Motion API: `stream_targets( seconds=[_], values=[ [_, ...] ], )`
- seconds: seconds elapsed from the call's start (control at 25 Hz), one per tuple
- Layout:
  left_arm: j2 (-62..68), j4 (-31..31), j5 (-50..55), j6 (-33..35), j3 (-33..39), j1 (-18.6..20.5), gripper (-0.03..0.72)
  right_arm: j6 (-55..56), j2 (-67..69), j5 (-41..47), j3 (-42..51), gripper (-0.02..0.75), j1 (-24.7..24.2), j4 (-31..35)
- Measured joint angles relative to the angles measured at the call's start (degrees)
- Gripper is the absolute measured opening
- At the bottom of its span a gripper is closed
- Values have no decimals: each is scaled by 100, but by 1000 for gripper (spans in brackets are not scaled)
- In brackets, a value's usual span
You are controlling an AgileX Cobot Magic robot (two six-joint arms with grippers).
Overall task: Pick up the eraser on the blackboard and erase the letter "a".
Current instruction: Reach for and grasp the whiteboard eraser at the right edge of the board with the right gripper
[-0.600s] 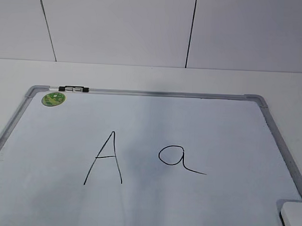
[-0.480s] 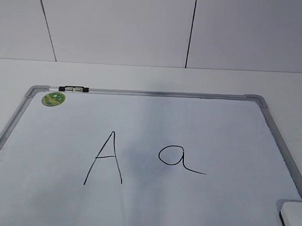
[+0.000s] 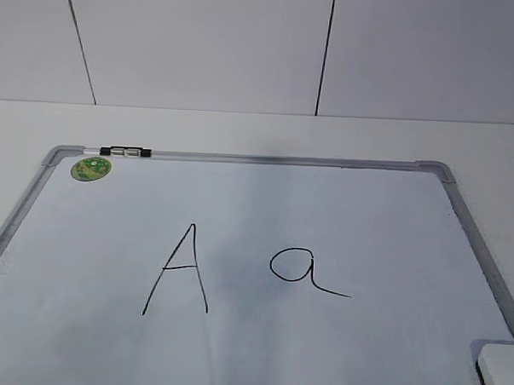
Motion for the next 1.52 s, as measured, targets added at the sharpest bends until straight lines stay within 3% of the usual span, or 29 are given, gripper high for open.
stream_targets(
  seconds=[0.72,1.0,1.24,1.52],
  values=[
    [0,0,0,0,0,0,235,22,0,0,0,592,0,0],
    [0,0,0,0,0,0,235,172,33,-154,-74,592,0,367],
    [0,0,0,0,0,0,235,48,1049,-575,-811,592,0,417],
    [0,0,0,0,0,0,235,-51,2538,-139,-2297,592,0,580]
  ],
)
